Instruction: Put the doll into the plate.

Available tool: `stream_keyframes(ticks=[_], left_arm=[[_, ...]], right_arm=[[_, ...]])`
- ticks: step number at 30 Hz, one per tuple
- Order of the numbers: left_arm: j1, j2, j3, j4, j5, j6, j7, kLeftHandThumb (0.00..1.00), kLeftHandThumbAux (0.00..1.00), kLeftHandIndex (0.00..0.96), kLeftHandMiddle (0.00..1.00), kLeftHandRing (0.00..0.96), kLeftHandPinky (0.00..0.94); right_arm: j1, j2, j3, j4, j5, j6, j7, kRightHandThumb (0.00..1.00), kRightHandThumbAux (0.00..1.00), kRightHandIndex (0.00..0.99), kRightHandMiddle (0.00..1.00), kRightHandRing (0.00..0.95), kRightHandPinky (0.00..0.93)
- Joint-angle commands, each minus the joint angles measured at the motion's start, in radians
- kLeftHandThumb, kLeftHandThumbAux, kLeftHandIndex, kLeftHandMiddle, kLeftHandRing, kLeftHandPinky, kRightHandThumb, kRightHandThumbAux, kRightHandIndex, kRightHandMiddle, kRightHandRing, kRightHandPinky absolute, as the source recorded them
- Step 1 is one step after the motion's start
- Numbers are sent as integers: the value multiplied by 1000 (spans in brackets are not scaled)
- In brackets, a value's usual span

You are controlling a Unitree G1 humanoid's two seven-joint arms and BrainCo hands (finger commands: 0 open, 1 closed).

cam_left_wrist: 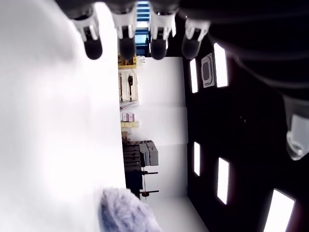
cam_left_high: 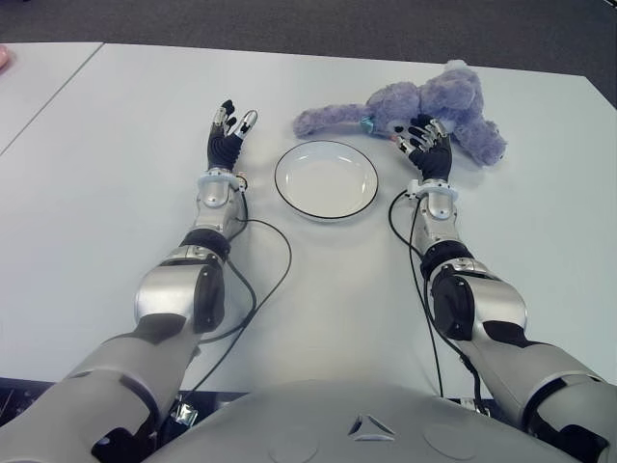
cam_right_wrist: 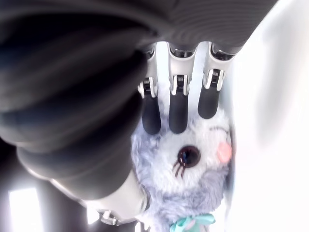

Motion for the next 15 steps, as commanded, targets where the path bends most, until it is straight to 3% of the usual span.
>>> stream_keyframes(ticks=[1,9,13,15], left_arm=[[197,-54,-6,112,6,133,-5,0,454,40,37,39,46],[197,-53,-8,111,10,120,-1,0,455,42,33,36,53],[195,-54,-6,112,7,127,-1,0,451,41,29,33,58],[195,-55,-4,112,6,130,-2,0,448,41,28,32,57]], right_arm=[[233,82,90,109,-116,-103,-196,291,953,236,284,264,259],[163,71,159,106,-196,-162,-409,205,958,270,319,305,320],[129,72,157,112,-193,-182,-448,189,971,297,341,332,356],[110,81,141,115,-173,-194,-448,245,969,317,359,352,372]])
